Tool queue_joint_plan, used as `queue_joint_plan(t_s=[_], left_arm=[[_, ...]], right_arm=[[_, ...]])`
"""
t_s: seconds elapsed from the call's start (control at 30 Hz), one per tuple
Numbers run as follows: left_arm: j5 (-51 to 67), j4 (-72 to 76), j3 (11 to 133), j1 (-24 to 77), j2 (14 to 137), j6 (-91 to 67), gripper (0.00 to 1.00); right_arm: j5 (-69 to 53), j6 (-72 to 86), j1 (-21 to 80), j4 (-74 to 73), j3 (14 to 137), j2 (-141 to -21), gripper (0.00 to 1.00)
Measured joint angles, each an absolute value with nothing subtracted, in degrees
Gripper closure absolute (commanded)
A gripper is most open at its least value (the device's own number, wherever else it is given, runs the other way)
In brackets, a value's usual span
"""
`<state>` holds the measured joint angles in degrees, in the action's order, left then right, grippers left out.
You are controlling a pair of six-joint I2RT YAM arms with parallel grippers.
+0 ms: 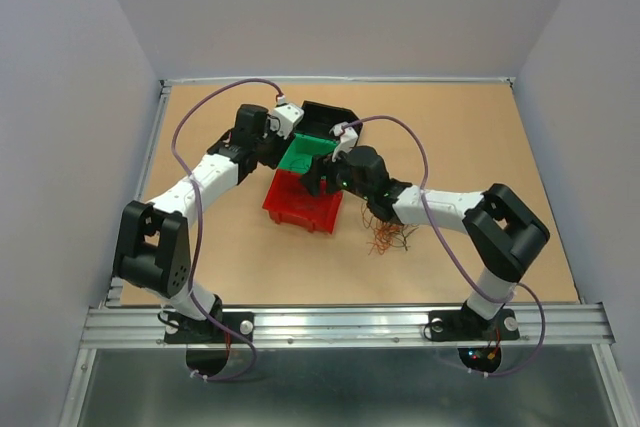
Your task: Untangle the cables
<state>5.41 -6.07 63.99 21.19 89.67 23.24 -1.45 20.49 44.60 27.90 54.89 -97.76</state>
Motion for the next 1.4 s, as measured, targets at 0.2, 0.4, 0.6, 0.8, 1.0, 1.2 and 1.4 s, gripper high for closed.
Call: queue_joint_plan(t_s=[0.2,0.4,0.6,0.8,1.0,1.2,1.4], left_arm=[[5.9,-0.3,60.4,20.5,84.3,21.9,0.46],[6.1,2.8,59.9,20.4,83.0,21.5,0.46],[6.1,3.4,59.7,20.4,83.0,21.5,0.46],[6.0,3.6,59.7,20.4,83.0,21.5,0.46],[6.0,3.7,59.6,20.4,83.0,21.5,0.46],[6.0,3.7,59.6,20.2,83.0,21.5,0.46],[6.5,3.7,59.6,20.1,83.0,21.6,0.46]], right_arm=[[-3.0,26.4,44.6,25.4,57.4,-102.1,0.35],[-3.7,31.0,44.6,24.9,60.2,-104.6,0.46],[-3.3,33.0,44.6,24.1,63.4,-107.5,0.54],[-2.5,32.9,44.7,22.3,67.0,-110.2,0.7],[0.1,32.9,44.7,21.0,67.2,-110.3,0.97],[2.2,31.9,45.0,20.8,67.2,-110.3,1.0],[1.7,29.9,45.1,21.0,66.3,-109.4,0.99]])
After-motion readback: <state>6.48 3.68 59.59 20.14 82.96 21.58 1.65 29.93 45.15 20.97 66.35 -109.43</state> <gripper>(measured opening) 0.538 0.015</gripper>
